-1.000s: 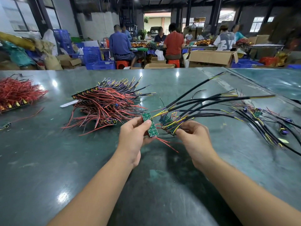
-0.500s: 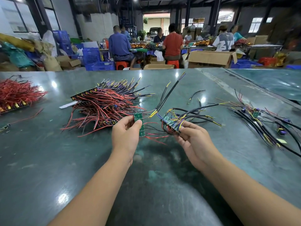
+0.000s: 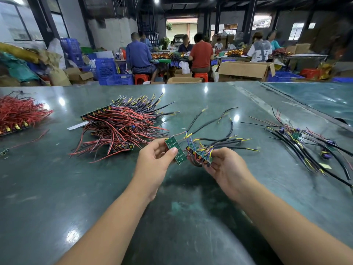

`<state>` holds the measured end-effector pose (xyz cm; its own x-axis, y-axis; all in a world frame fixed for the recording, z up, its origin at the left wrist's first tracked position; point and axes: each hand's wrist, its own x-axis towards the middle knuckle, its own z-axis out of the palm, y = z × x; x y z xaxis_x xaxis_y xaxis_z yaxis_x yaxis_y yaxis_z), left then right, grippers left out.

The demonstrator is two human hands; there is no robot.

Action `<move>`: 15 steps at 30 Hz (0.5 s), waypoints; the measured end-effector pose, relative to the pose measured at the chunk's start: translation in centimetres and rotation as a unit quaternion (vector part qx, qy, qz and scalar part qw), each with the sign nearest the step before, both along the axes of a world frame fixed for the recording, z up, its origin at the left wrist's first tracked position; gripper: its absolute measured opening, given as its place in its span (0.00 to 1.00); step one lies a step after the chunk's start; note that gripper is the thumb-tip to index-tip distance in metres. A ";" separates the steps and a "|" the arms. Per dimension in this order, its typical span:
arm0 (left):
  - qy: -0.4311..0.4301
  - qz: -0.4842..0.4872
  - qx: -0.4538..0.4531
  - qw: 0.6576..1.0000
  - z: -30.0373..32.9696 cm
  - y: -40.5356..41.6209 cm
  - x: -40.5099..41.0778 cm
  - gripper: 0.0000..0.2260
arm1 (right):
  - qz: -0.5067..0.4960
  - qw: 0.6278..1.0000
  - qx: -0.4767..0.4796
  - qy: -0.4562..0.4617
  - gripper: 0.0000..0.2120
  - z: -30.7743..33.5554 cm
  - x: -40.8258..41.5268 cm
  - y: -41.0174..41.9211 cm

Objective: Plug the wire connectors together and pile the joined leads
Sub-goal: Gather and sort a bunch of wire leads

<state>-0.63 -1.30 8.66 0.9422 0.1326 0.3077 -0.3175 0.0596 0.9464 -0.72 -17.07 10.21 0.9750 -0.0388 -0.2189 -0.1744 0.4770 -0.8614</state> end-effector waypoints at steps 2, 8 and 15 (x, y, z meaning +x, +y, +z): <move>0.010 0.013 -0.004 1.000 -0.1 0.0 0.0 0.10 | -0.035 0.990 -0.133 0.009 0.10 -0.3 0.2 -0.1; -0.030 0.026 0.055 0.998 -0.1 0.0 0.0 0.14 | -0.139 0.825 -0.525 -0.155 0.04 -0.7 -0.6 -1.2; -0.085 -0.022 0.116 0.989 0.1 -0.2 -0.3 0.21 | -0.004 0.743 -0.577 -0.339 0.25 -0.5 -0.8 -0.5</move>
